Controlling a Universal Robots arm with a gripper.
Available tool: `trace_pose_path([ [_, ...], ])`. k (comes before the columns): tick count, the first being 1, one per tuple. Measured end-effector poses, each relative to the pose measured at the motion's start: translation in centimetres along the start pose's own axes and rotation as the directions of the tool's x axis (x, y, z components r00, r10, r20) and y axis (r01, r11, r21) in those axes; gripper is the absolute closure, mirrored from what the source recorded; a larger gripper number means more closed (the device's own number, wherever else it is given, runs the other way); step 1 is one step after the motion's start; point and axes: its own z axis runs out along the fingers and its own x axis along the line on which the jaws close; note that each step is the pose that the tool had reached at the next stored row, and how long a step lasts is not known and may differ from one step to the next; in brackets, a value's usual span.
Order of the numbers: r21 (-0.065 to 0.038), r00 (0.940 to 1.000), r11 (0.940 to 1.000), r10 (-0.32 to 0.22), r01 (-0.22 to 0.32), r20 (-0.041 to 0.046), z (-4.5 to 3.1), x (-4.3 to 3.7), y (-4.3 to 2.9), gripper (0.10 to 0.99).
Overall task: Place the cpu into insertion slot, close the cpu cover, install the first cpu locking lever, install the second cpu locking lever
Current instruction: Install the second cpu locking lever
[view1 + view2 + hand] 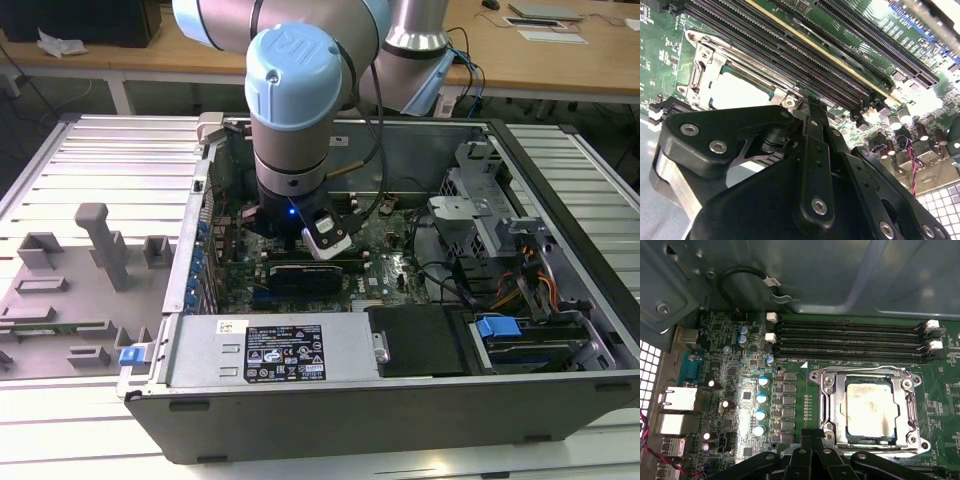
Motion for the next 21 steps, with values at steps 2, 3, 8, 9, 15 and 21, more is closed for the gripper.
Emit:
trace_pose_path([
  [2,0.000,1.0000,1.0000,0.000,0.000,0.0000,0.01,0.00,0.00,0.980],
  [3,-0.003,1.0000,1.0000,0.000,0.000,0.0003,0.05,0.01,-0.01,0.980],
  [8,-0.006,1.0000,1.0000,0.000,0.000,0.0003,0.18,0.00,-0.05,0.980],
  [9,-0.005,1.0000,1.0000,0.000,0.000,0.0002,0.18,0.00,-0.05,0.980],
  [15,-0.005,1.0000,1.0000,0.000,0.000,0.0002,0.08,0.06,-0.02,0.980],
  [21,-0.003,1.0000,1.0000,0.000,0.000,0.0002,-0.18,0.05,0.06,0.980],
])
